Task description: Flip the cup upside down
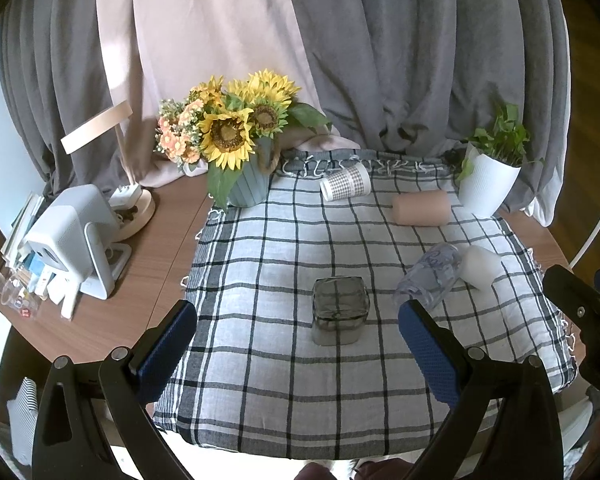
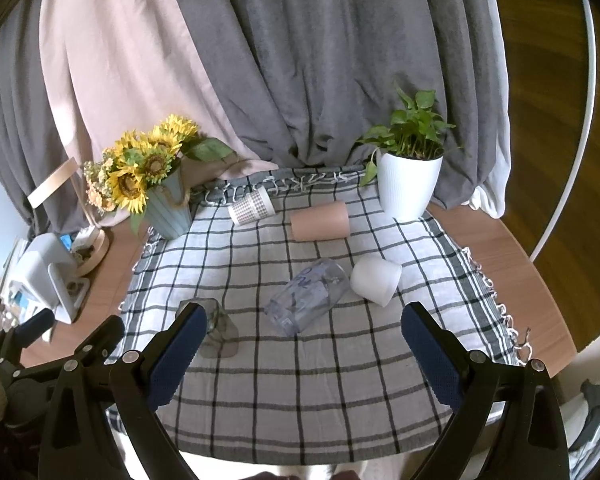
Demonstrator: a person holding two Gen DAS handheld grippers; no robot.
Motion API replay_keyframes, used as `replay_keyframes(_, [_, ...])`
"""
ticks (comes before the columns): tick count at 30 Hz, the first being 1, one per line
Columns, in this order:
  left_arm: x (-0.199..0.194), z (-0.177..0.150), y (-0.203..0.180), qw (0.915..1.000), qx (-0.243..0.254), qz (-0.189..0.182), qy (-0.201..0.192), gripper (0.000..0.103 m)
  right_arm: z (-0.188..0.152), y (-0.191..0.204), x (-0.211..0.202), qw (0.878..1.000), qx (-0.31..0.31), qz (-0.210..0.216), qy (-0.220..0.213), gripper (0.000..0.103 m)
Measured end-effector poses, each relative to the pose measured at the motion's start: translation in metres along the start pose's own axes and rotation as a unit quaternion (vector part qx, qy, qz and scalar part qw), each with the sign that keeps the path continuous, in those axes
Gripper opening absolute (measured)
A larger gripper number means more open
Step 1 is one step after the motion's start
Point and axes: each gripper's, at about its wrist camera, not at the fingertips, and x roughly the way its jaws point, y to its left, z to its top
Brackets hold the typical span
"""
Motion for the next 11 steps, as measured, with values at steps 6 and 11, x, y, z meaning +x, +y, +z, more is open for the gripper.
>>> replay_keyframes(6, [0.0006,0.0004,-0.0005,1.0000,0.000,0.000,0.000,0.103,0.0002,-0.0001,0.0004,1.000,0.000,0.000,0.000,0.098])
replay_keyframes(11, [0.0014,0.0010,-0.0003,1.0000,0.000,0.001,0.001,0.103,-0.0009,-0.0004,0.0018,1.000,0.000,0.000,0.002,0.098])
